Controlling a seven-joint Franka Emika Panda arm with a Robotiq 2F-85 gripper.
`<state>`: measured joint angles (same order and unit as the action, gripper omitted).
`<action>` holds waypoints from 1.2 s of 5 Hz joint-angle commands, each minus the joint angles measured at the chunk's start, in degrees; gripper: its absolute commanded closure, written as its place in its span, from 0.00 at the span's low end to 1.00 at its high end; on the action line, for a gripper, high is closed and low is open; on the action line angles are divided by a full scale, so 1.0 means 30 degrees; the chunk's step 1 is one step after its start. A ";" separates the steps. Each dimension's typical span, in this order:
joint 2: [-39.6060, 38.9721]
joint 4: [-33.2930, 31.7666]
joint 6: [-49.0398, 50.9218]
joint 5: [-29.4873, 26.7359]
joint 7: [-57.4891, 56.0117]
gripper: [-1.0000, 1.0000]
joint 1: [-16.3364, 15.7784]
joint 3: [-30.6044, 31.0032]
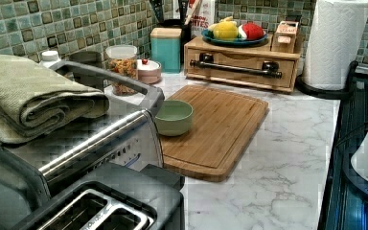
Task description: Open the drawer.
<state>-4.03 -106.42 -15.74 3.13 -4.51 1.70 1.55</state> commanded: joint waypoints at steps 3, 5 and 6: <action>0.1275 -0.2406 -0.0801 0.0304 -0.6291 0.00 0.0642 -0.0273; 0.1734 -0.3921 -0.2426 0.1762 -1.3339 0.00 0.1446 -0.1565; 0.1868 -0.4844 -0.3922 0.2397 -1.4985 0.00 0.1947 -0.1842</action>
<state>-1.69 -119.52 -24.91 6.41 -45.71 4.58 0.20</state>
